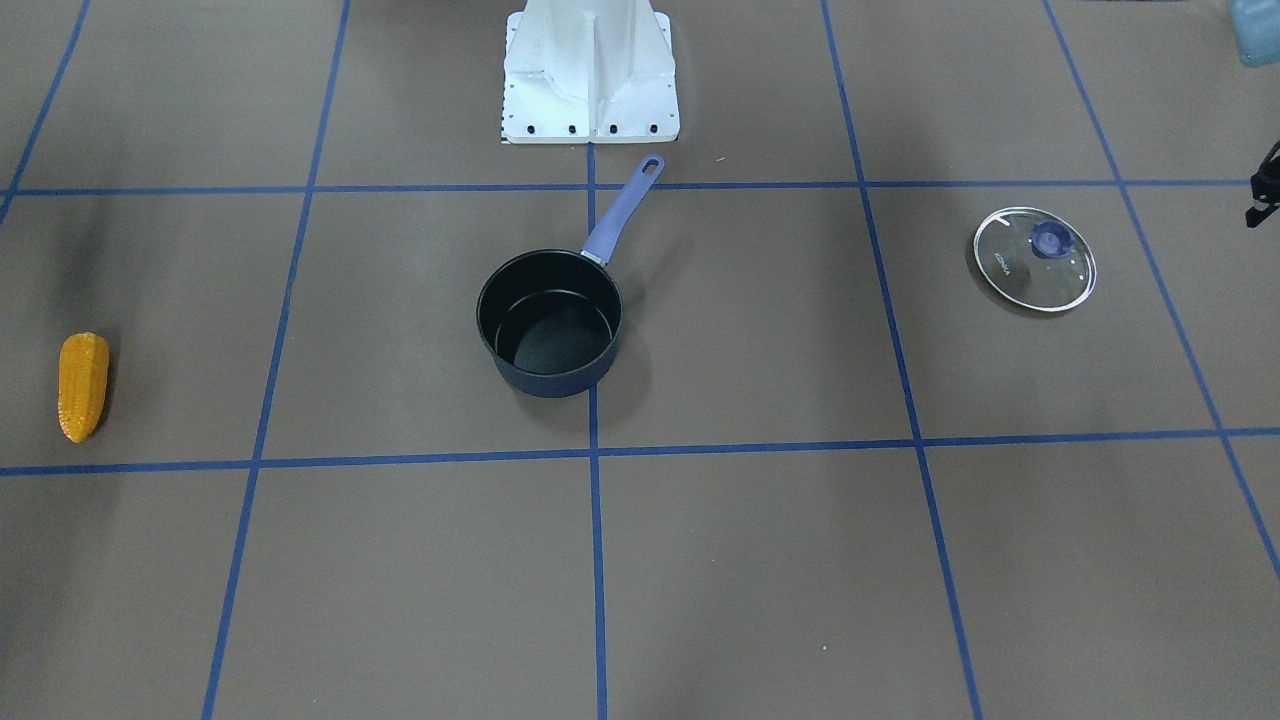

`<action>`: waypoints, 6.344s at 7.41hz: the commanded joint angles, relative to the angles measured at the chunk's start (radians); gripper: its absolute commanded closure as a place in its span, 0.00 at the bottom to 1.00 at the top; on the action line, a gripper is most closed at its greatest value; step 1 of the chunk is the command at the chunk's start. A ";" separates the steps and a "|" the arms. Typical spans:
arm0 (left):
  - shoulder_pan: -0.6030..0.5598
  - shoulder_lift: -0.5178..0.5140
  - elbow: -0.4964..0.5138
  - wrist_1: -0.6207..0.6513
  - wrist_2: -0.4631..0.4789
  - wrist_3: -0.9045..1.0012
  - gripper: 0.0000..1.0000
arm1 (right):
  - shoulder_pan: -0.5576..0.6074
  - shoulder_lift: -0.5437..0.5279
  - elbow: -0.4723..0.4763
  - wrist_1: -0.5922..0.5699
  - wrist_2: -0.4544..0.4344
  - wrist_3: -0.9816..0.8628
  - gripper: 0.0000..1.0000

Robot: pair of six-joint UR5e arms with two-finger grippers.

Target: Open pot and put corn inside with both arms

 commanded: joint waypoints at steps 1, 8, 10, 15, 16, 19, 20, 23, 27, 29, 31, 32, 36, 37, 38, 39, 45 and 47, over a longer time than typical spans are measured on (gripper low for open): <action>-0.114 -0.006 0.104 -0.017 -0.028 0.031 0.01 | -0.103 -0.018 0.033 0.062 -0.038 0.167 0.00; -0.115 -0.005 0.106 -0.063 -0.026 0.031 0.01 | -0.320 -0.032 -0.278 0.551 -0.302 0.401 0.20; -0.115 -0.005 0.106 -0.063 -0.026 0.031 0.01 | -0.320 -0.014 -0.273 0.546 -0.296 0.403 1.00; -0.115 -0.005 0.105 -0.063 -0.028 0.029 0.01 | -0.327 0.142 -0.097 0.334 -0.267 0.410 1.00; -0.115 -0.003 0.103 -0.063 -0.028 0.029 0.01 | -0.371 0.242 -0.084 0.286 -0.271 0.427 1.00; -0.115 0.000 0.105 -0.063 -0.028 0.028 0.01 | -0.540 0.454 -0.096 0.252 -0.361 0.710 1.00; -0.113 0.000 0.105 -0.063 -0.028 0.028 0.01 | -0.600 0.532 -0.090 0.172 -0.445 0.767 1.00; -0.115 0.003 0.105 -0.063 -0.028 0.028 0.01 | -0.761 0.646 -0.096 0.070 -0.638 0.890 1.00; -0.113 0.003 0.108 -0.063 -0.028 0.028 0.01 | -0.780 0.649 -0.079 -0.086 -0.701 0.898 0.00; -0.113 0.003 0.126 -0.063 -0.028 0.031 0.01 | -0.701 0.700 -0.075 -0.216 -0.583 0.871 0.00; -0.113 0.003 0.128 -0.066 -0.028 0.025 0.01 | -0.532 0.686 -0.119 -0.218 -0.418 0.622 0.00; -0.113 0.000 0.129 -0.063 -0.028 0.008 0.01 | -0.422 0.662 -0.165 -0.216 -0.280 0.456 0.00; -0.112 -0.017 0.115 0.003 -0.137 -0.192 0.01 | -0.121 0.450 -0.207 -0.203 -0.040 -0.027 0.00; -0.112 -0.020 0.134 0.006 -0.137 -0.196 0.01 | -0.049 0.363 -0.197 -0.201 0.041 -0.120 0.00; -0.112 -0.031 0.143 -0.008 -0.137 -0.192 0.01 | 0.008 0.236 -0.153 -0.201 0.064 -0.183 0.00; -0.112 -0.028 0.128 -0.040 -0.138 -0.192 0.01 | 0.057 0.133 -0.113 -0.200 0.065 -0.202 0.00; -0.109 -0.006 0.128 -0.054 -0.134 -0.190 0.01 | 0.243 -0.063 -0.070 -0.206 0.040 -0.222 0.00; -0.109 -0.006 0.128 -0.054 -0.135 -0.190 0.01 | 0.260 -0.060 -0.076 -0.264 0.000 -0.360 0.00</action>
